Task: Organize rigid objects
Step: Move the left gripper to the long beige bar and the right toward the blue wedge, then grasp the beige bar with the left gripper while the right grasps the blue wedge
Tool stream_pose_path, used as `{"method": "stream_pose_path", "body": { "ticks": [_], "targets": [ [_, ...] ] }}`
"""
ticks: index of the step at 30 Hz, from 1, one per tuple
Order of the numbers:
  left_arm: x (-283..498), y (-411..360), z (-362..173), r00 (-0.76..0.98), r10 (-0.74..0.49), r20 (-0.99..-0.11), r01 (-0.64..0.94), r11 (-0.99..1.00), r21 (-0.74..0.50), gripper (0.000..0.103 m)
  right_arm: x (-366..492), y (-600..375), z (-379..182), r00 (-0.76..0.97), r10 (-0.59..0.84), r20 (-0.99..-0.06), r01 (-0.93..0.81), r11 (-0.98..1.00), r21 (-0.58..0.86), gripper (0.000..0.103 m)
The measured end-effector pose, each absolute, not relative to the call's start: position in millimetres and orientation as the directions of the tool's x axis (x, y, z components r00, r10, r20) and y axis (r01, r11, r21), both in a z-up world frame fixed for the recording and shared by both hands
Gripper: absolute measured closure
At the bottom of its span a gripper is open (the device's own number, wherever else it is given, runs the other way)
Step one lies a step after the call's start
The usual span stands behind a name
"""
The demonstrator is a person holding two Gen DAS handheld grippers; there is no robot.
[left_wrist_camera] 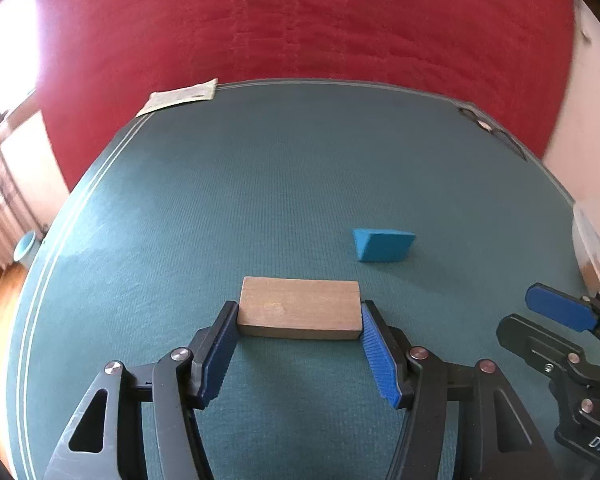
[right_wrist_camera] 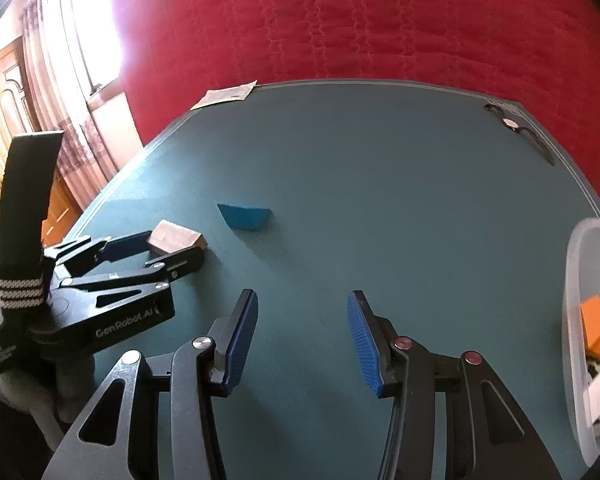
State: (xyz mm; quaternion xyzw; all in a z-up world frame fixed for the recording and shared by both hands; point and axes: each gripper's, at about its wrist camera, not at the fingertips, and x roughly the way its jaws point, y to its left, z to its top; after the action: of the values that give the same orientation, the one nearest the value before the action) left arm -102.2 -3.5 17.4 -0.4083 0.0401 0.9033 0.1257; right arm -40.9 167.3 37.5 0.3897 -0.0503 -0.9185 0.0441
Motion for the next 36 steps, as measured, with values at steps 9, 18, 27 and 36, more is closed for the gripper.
{"method": "stream_pose_path", "body": {
  "ticks": [9,18,27,36],
  "targets": [
    [-108.2,-25.9,19.9,-0.675,0.085,-0.733,-0.084,-0.996,-0.038,0.04,-75.2,148.0,36.3,-0.671,-0.168,-0.722,0.08,-0.985,0.155,0.055],
    [-108.2,-39.3,17.1,-0.672,0.014,-0.74,0.027,-0.999,-0.043,0.04,-105.6,131.0,32.7,-0.66,-0.205,-0.723,0.101,-0.978,0.185,0.055],
    [-108.5,-42.8,16.6,-0.673,0.014,-0.74,0.041,-0.998,-0.056,0.04,-124.8,113.6,28.3,-0.663,-0.172,-0.728,0.103,-0.985,0.14,0.057],
    [-108.9,-42.9,17.1,-0.672,0.018,-0.74,0.03,-0.998,-0.052,0.04,-126.7,105.3,26.0,-0.681,-0.101,-0.725,0.091,-0.994,0.053,0.067]
  ]
}}
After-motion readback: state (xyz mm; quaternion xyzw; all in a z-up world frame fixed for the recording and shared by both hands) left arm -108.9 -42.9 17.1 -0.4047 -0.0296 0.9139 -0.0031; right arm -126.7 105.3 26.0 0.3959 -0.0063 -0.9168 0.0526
